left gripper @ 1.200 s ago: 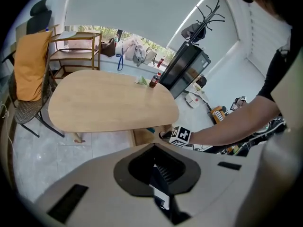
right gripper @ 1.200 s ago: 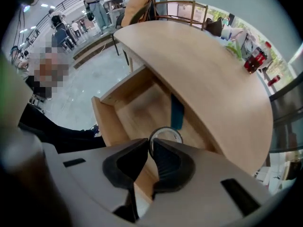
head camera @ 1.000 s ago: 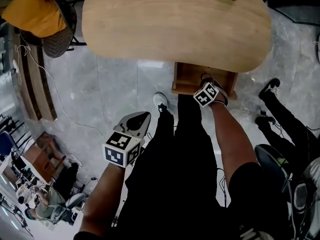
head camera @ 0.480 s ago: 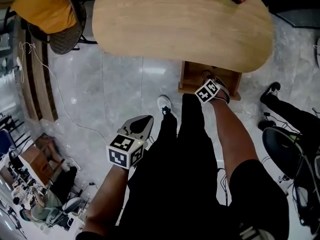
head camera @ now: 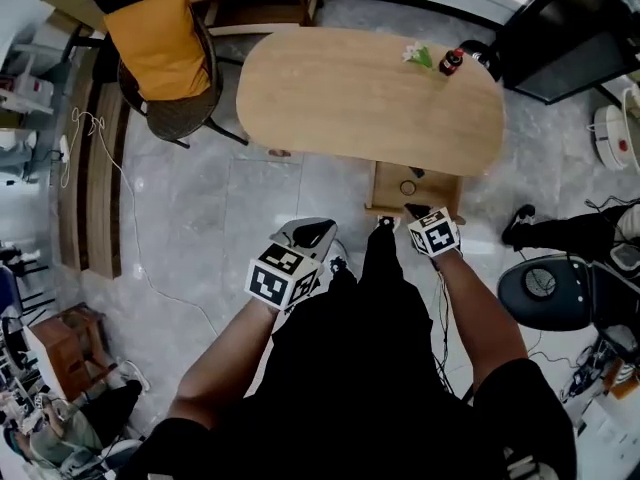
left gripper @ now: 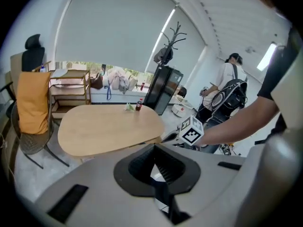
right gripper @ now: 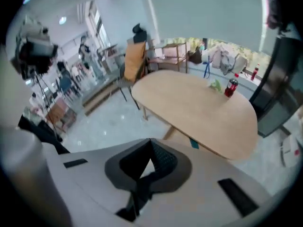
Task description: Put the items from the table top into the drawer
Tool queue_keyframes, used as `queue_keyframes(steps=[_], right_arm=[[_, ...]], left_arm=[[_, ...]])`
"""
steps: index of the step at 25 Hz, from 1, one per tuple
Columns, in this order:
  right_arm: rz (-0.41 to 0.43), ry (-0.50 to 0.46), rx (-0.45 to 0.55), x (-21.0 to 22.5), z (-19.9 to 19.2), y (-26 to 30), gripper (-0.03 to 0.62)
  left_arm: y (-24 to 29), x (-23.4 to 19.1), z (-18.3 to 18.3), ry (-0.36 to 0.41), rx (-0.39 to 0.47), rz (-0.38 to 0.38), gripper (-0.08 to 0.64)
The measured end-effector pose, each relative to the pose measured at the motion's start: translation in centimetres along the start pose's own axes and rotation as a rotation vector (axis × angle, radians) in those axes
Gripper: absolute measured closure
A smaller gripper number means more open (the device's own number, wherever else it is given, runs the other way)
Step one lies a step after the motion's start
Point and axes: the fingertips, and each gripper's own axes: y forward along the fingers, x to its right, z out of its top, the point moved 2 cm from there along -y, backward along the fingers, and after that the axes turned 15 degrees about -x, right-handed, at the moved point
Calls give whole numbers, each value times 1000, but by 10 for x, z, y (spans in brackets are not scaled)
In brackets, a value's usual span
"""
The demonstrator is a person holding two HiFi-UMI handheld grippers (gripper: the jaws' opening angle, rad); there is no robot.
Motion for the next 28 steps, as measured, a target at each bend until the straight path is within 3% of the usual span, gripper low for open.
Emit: queue_keyframes(steps=[3, 6, 13, 17, 23, 28], right_arm=[[76, 103, 248, -41, 24, -101, 589], [58, 106, 391, -78, 23, -183, 589], [-55, 132, 522, -110, -9, -262, 589], [-72, 72, 502, -111, -33, -275, 589], [34, 16, 579, -117, -86, -317, 589], [71, -23, 613, -112, -149, -341, 589]], left_arm=[[-15, 25, 9, 89, 38, -32, 560], [-24, 49, 10, 161, 60, -67, 560], [-49, 98, 6, 201, 133, -77, 560], [-50, 133, -1, 259, 137, -35, 560], [-50, 191, -1, 147, 245, -3, 560], [-38, 263, 0, 19, 330, -104, 560]])
